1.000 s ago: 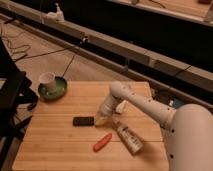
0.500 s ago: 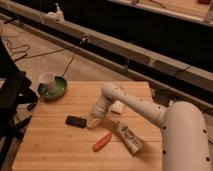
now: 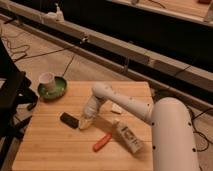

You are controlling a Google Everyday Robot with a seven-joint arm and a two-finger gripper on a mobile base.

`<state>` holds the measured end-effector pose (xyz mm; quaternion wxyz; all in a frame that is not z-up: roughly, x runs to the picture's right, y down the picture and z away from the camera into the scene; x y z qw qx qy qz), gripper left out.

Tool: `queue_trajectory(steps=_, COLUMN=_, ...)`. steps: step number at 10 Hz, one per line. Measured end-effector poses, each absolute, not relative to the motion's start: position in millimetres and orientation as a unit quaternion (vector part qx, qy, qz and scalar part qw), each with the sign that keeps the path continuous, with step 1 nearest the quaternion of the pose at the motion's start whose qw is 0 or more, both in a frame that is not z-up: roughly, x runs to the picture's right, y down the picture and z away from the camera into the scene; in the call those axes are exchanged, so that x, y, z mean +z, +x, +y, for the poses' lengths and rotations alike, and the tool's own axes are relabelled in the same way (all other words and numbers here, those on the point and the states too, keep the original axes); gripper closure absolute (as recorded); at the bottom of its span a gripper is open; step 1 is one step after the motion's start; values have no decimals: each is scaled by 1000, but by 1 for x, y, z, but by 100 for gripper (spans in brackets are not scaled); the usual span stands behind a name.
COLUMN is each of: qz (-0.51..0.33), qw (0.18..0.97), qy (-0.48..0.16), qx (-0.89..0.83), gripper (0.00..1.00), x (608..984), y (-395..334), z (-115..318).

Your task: Push the eraser across the table

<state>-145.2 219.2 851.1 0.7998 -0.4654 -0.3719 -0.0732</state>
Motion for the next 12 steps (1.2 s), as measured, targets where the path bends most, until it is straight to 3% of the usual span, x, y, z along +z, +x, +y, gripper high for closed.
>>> queue_trajectory(steps=12, qz=-413, qw=789, qy=-443, qx=-104, gripper=100, x=869, y=-250, z=188)
